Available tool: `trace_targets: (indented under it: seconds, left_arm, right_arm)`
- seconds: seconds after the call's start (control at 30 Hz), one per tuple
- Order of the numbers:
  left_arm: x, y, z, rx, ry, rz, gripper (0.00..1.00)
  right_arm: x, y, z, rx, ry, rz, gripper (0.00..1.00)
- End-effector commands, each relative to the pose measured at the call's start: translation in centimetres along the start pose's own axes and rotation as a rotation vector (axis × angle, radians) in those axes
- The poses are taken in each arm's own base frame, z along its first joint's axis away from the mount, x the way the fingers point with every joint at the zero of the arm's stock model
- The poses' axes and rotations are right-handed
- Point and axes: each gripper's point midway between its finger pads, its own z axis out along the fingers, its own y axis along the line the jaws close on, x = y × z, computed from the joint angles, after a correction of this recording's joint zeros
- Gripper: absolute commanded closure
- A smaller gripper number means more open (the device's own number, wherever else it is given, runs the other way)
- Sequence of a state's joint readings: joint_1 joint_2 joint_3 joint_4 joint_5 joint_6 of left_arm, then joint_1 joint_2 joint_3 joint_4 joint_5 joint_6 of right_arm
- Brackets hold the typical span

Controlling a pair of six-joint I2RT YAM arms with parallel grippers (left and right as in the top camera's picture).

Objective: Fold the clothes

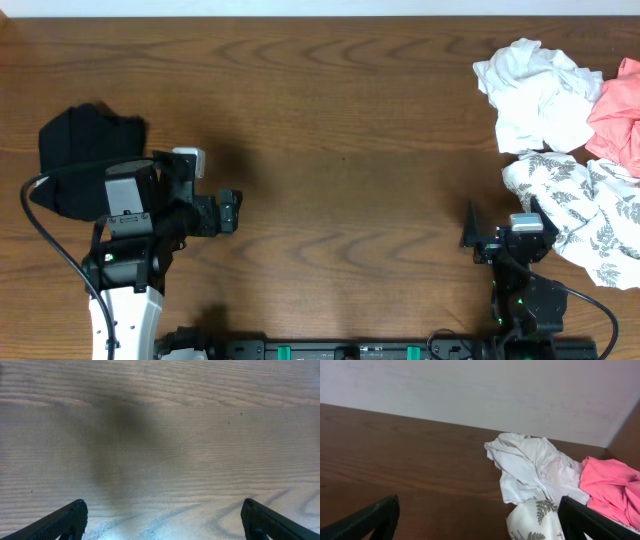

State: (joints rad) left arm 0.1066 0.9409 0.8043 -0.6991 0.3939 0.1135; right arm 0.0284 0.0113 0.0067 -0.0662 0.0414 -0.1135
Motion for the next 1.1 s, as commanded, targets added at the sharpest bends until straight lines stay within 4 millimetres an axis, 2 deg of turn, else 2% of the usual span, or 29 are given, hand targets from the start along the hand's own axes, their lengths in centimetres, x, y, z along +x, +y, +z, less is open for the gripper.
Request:
trace_targets:
  seconds: [0.0,0.1,0.2,0.4,0.6,0.7,0.8,0.93,1.07]
  left_arm:
    - [0.0,-0.3,-0.1,0.013,-0.005,0.022,0.02]
    - [-0.4,-0.3,-0.8,0.0,-0.036,0.039,0.02]
    - [-0.6,1.2,-1.6,-0.103,-0.063,0.049,0.02]
    - [-1.2,0.8,-3.1,-0.112,-0.127,0.067,0.02]
    - [-1.0,1.5,-4.5,-0.189,-0.156,0.078,0.02]
    - [-1.4,1.6,-5.4,-0.237,-0.196,0.123,0.02]
    - [-2.1,0.9,-6.1,-0.239,-0.257,0.224,0.02]
    - [-2.7,0.6,-6.3,-0.243,-0.365,0.268,0.02]
    - [-2.8,0.8,-5.4,-0.251,-0.484,0.289,0.02]
  right_arm:
    - [0.1,0.0,0.0,0.003,0.003,-0.008,0.01]
    - [0.1,0.0,0.0,0.003,0.003,-0.008,0.01]
    - [0.1,0.0,0.0,0.004,0.003,-0.008,0.01]
    - [0.1,0.0,0.0,0.003,0.003,-0.008,0.01]
    - [0.1,0.0,0.0,0.003,0.003,-0.008,0.01]
    - [0.1,0.0,0.0,0.003,0.003,-0.008,0.01]
    - [0.1,0.0,0.0,0.003,0.003,-0.008,0.01]
    - [0.1,0.0,0.0,0.003,0.003,-0.008,0.01]
    - [0.1,0.0,0.0,0.004,0.003,-0.008,0.01]
